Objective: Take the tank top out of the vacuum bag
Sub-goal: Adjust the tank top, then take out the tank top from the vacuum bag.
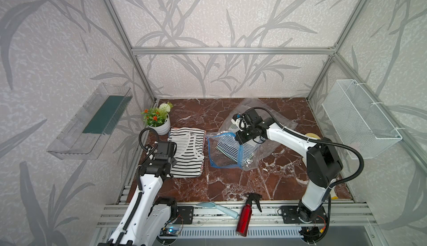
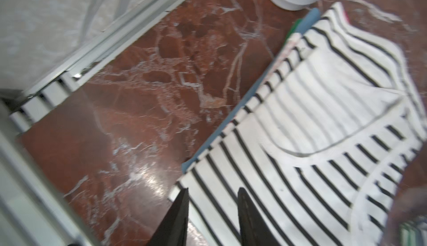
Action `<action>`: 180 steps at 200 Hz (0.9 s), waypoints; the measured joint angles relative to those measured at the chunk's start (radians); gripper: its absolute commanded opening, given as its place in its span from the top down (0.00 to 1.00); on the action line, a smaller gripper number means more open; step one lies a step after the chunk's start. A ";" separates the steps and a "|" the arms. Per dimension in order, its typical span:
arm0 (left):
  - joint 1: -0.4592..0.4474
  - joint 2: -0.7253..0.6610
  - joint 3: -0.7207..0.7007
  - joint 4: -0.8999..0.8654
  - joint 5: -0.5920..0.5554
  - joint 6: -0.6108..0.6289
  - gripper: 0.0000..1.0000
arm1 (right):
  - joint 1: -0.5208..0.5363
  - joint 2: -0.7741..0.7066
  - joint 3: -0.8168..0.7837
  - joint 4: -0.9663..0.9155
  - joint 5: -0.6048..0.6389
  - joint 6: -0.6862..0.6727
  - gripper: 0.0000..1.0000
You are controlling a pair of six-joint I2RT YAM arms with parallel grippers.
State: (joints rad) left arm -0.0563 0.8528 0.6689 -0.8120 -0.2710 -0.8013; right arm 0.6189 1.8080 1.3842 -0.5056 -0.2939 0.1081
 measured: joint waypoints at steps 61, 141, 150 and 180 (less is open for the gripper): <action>-0.005 0.348 0.167 0.218 0.257 0.164 0.66 | 0.010 0.004 0.040 -0.043 0.024 0.000 1.00; -0.167 0.434 0.241 0.330 0.325 0.215 0.67 | 0.025 0.004 0.076 -0.078 0.054 -0.002 1.00; -0.209 0.434 0.241 0.349 0.329 0.213 0.67 | 0.027 0.004 0.082 -0.081 0.056 -0.003 1.00; -0.276 0.434 0.240 0.378 0.307 0.197 0.67 | 0.031 0.002 0.092 -0.084 0.058 -0.005 1.00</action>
State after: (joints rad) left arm -0.3321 1.2869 0.9085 -0.4339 0.0360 -0.6044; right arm 0.6502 1.8103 1.4761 -0.5892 -0.2356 0.1032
